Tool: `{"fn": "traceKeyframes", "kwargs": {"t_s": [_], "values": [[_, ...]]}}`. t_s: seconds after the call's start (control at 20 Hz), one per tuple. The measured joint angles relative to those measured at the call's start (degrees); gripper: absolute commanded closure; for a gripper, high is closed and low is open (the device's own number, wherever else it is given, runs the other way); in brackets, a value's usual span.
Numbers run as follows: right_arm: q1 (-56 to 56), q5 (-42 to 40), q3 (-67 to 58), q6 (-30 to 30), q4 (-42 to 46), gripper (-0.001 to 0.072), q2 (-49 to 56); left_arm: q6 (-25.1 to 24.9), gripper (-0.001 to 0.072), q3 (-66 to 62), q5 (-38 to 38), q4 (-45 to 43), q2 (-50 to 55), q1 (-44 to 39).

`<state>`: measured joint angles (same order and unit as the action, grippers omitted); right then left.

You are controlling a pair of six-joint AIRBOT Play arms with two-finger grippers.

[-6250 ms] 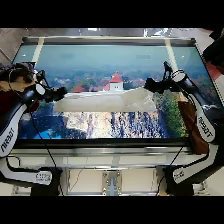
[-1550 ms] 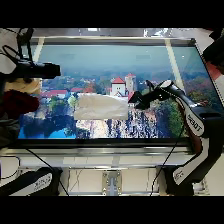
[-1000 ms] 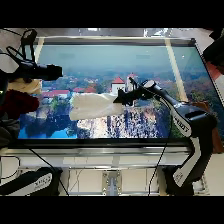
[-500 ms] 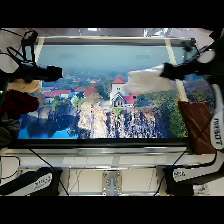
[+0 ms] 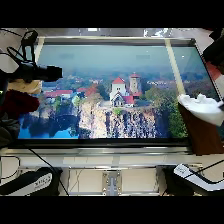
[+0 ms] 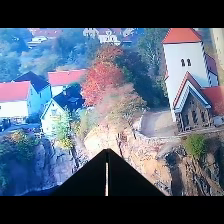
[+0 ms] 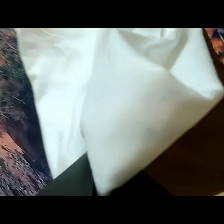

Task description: Fold the shirts.

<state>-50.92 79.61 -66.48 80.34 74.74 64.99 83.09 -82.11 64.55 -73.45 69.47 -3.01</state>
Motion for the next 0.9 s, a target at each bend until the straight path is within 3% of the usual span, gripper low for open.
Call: {"fn": "traceKeyframes", "kwargs": {"t_s": [0.15,0.2,0.25,0.3,0.45,0.6,0.65,0.7,0.75,0.9], "values": [[-6.14,-3.85,14.99,-1.16,2.01,0.0688,-3.10,0.00,0.0697,0.00,0.02,0.07,-0.02,0.00],[-7.63,-5.11,19.02,-1.40,2.91,0.0558,-3.61,0.00,0.0697,0.00,0.02,0.13,-0.02,0.00],[-8.85,-6.01,21.81,-1.53,3.72,0.0309,-4.00,0.02,0.0697,0.00,0.02,0.17,0.00,0.00],[-9.94,-6.64,23.80,-1.68,4.79,0.0195,-4.33,0.02,0.0697,0.00,0.02,0.20,-0.02,0.00],[-11.58,-6.38,23.34,-1.75,4.48,0.0197,-6.19,0.02,0.0697,0.00,0.04,0.20,0.00,0.00],[-12.07,-3.74,15.08,-1.53,-0.02,0.0221,-10.47,0.02,0.0697,0.00,0.07,0.22,0.00,0.00],[-11.72,-2.84,11.98,-0.85,-3.08,0.0371,-12.26,0.02,0.0697,0.00,0.04,0.22,0.00,0.00],[-10.86,-2.49,8.96,-0.57,-7.50,0.0621,-14.40,0.02,0.0697,0.00,0.07,0.22,0.00,0.00],[-9.20,-2.67,6.58,-1.07,-13.14,0.0691,-16.44,0.02,0.0696,0.00,0.07,0.22,0.00,0.00],[-0.22,-4.68,2.84,-5.20,-25.86,0.0695,-20.65,0.02,0.0697,0.00,0.09,0.22,0.00,0.00]]}}
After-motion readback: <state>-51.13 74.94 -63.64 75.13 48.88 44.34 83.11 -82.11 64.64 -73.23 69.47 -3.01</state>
